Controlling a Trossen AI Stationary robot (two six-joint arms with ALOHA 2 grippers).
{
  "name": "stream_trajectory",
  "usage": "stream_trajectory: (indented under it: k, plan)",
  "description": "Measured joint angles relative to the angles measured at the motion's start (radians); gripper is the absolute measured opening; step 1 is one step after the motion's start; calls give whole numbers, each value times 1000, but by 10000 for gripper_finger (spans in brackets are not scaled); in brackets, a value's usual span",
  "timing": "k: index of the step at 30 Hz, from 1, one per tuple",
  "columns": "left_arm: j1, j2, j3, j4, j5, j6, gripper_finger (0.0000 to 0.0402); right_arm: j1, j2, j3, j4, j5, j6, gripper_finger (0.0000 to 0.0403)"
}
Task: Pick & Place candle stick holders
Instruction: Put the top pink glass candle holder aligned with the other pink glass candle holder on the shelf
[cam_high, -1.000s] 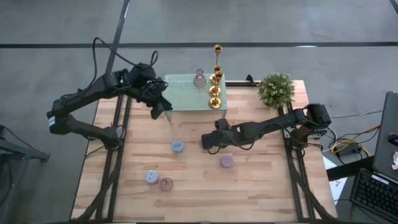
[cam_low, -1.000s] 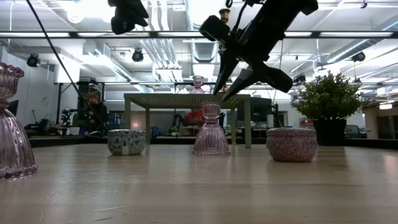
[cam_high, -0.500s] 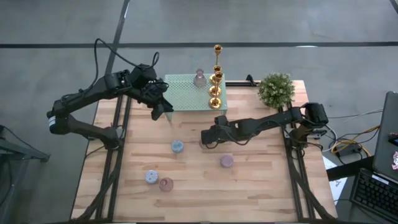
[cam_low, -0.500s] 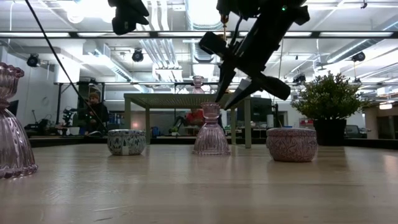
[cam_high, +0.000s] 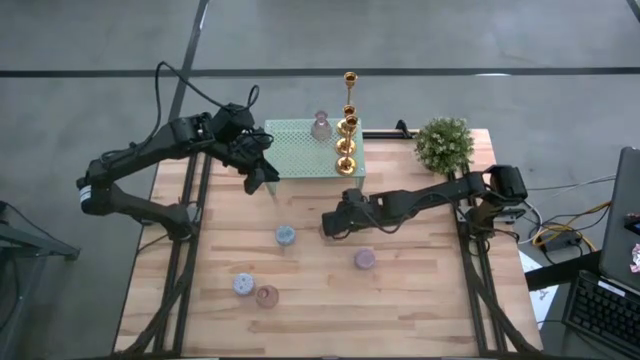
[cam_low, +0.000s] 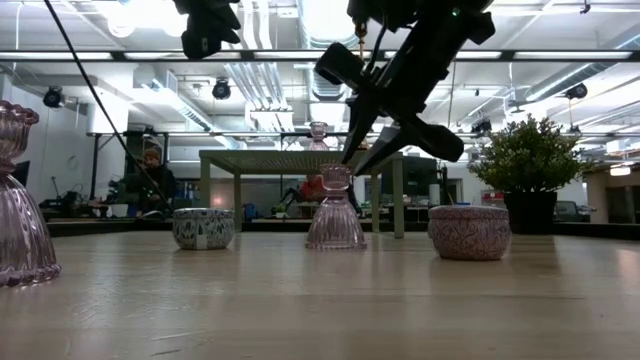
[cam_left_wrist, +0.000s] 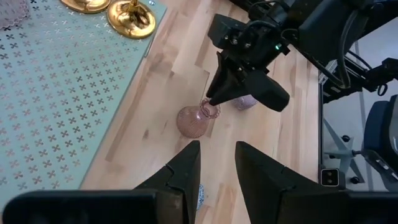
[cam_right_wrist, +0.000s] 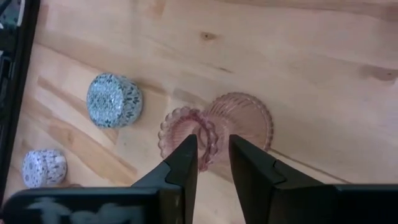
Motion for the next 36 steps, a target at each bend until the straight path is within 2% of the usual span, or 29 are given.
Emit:
stream_trajectory:
  k: [8,13,28,36]
  plan:
    - [0,0,0,0,-2,2,104,4,0,0,1,-22,3,115]
    - [0,0,0,0,-2,2,104,3,0,-15,2,-10,2,114]
    - [1,0,0,1,-2,1,104,2,-1,-49,7,-13,25,57]
    - [1,5,0,7,-13,-7,104,4,3,0,-7,-17,-21,19]
